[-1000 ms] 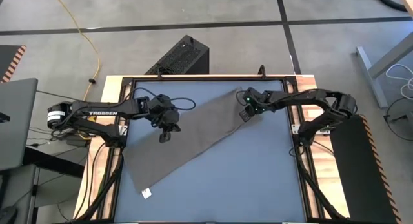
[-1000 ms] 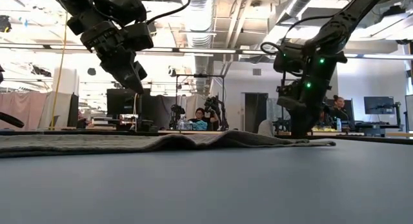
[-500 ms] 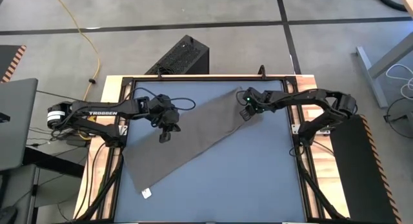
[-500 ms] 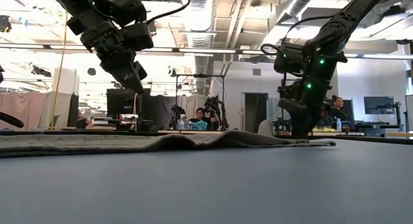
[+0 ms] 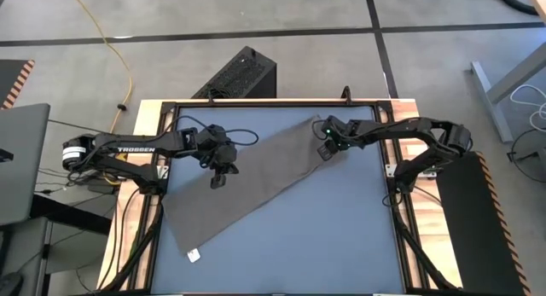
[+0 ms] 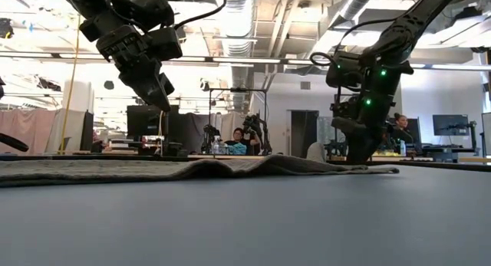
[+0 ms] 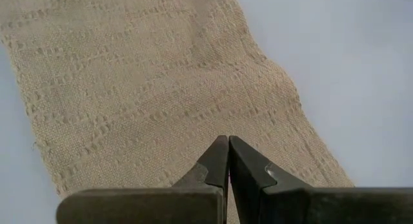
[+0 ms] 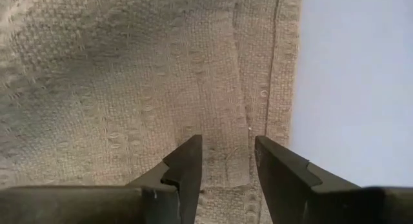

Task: Roll towel into tight, uniform cylinder
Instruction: Fold the gray towel

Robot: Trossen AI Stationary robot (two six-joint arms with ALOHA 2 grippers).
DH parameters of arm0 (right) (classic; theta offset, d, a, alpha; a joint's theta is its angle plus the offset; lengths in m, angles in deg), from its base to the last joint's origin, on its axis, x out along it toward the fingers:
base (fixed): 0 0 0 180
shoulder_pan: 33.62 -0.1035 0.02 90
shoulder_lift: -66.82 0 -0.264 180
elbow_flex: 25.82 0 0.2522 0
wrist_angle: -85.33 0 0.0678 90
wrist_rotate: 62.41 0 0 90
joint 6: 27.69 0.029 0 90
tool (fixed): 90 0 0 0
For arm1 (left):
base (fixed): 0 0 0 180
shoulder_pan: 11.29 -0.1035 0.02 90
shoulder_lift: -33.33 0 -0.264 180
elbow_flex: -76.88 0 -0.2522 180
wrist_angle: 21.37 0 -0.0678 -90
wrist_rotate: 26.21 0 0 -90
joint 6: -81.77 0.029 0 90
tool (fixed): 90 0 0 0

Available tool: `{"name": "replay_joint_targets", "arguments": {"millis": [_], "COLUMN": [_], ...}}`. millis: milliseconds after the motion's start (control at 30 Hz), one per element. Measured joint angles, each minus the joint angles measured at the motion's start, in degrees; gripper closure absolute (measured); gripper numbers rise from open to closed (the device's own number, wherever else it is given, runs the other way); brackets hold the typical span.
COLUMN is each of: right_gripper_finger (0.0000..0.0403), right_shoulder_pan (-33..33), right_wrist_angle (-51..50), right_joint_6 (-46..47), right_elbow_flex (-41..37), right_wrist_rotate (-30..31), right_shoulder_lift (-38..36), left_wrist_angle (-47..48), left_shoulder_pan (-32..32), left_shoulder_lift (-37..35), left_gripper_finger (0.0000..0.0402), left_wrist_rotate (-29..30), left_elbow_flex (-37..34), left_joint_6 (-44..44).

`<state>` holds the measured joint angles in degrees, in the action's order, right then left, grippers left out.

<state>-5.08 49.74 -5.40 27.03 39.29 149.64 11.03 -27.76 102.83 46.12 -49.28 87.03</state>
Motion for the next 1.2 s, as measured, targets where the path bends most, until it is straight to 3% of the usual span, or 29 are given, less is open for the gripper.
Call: {"name": "replay_joint_targets", "arguments": {"millis": [633, 1200], "right_gripper_finger": [0.0242, 0.0334], "right_shoulder_pan": [-0.6, -0.5], "right_wrist_angle": [0.7, -0.8], "right_joint_6": [0.8, 0.1], "right_elbow_flex": [0.2, 1.3], "right_wrist_rotate": [0.5, 0.7], "right_shoulder_lift": [3.5, 2.7], "left_wrist_angle": [0.5, 0.5], "left_shoulder_pan": [0.0, 0.0], "left_shoulder_lift": [0.0, 0.0], "left_gripper_finger": [0.0402, 0.0401], "left_wrist_rotate": [0.0, 0.0], "left_elbow_flex": [0.0, 0.0], "left_joint_6": [0.3, 0.3]}}
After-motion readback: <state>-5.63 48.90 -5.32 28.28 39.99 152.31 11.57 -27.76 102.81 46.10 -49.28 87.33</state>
